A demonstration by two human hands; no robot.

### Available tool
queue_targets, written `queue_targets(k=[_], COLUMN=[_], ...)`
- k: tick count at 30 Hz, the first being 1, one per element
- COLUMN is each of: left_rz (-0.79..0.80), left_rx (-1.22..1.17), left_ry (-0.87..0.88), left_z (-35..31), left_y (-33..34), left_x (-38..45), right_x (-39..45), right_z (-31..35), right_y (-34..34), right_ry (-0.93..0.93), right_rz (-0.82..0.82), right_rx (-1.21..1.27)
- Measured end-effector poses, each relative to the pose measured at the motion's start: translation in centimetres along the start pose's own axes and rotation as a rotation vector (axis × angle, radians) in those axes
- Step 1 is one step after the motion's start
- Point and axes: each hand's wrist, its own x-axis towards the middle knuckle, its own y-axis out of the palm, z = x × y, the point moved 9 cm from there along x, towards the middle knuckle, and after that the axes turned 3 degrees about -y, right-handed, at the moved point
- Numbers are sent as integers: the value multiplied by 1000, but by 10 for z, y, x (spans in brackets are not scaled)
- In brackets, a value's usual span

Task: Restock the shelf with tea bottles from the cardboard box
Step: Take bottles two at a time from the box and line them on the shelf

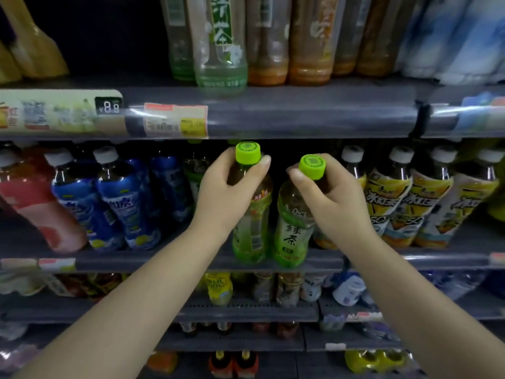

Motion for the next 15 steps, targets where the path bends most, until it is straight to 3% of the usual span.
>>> queue_targets(k=[8,15], left_rz=[-92,-33], left_rx=[-18,58], left_ry=[-75,-106], left_z=[25,42], left_y=[22,31], left_x=[17,22], right_x=[18,28], right_z=[-28,-42], right_y=[-4,7], right_ry=[79,92], right_rz=[-96,-84], right_rx=[13,-4])
